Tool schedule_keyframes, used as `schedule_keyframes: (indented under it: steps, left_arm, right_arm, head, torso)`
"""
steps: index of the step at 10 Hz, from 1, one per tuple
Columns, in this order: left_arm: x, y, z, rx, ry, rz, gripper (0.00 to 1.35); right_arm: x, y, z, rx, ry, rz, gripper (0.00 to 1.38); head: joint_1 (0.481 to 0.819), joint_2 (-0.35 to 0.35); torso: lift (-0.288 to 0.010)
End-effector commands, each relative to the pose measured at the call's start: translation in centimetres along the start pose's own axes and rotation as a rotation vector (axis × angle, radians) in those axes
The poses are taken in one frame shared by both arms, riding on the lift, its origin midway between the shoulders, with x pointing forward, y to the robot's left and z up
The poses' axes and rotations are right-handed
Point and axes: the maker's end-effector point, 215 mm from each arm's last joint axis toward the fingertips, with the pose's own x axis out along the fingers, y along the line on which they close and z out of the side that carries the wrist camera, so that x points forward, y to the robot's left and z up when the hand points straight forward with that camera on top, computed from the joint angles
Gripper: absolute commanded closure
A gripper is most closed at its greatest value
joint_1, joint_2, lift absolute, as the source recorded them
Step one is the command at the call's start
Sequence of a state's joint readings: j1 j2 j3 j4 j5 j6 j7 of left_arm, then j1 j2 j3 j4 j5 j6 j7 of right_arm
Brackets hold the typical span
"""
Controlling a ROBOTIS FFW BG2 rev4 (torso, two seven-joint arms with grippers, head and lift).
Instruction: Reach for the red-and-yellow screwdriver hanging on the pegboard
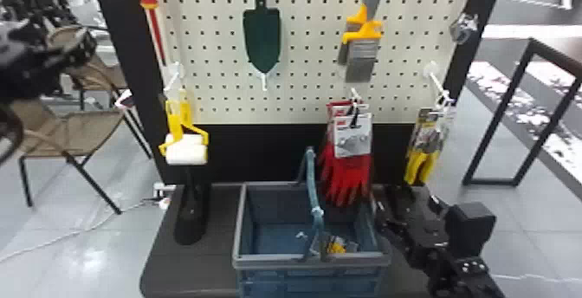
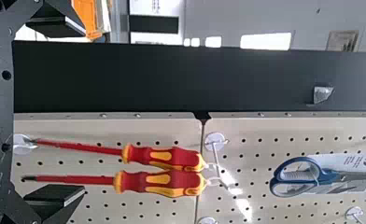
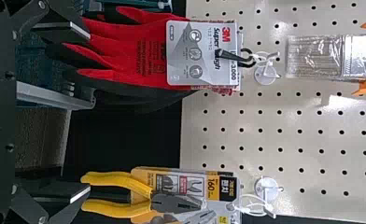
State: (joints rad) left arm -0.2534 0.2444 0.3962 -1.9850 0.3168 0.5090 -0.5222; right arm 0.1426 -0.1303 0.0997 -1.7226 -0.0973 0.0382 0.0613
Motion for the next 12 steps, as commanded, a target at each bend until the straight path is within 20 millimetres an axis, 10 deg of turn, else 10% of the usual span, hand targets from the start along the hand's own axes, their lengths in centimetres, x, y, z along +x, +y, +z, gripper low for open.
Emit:
schedule_keyframes:
  steps: [1,4,8,12]
  left_arm:
    - [-3.0,-0.2,-3.8,-0.010,-0.003,0.083,0.13]
    - [-8.1,-2.5,-13.8,-0.087,0.050,0.212,0.14]
    - [-9.5,-9.1,-21.4,-0.127,0.072,0.241,0.15]
    - [-10.0,-10.3,-25.7,-0.067,0.204,0.229,0.15]
  right_arm:
    - [0.0,0.0,0.1,-0.001,-0.005,0.000,0.16]
    - [0.0,0.3,0.2,0.000,-0.012,-0.002,0.16]
    - [0.1,0.5,0.4,0.001,-0.021,-0.003,0.16]
    - [0.3,0.4,1.1,-0.003,-0.032,-0.007,0.16]
  head:
    - [0.549,0.000]
    - [0.549,0.000]
    - [0.549,0.000]
    - [0.549,0.000]
  torso:
    - [-0.100]
    - [-0.100]
    - [-0.100]
    - [-0.100]
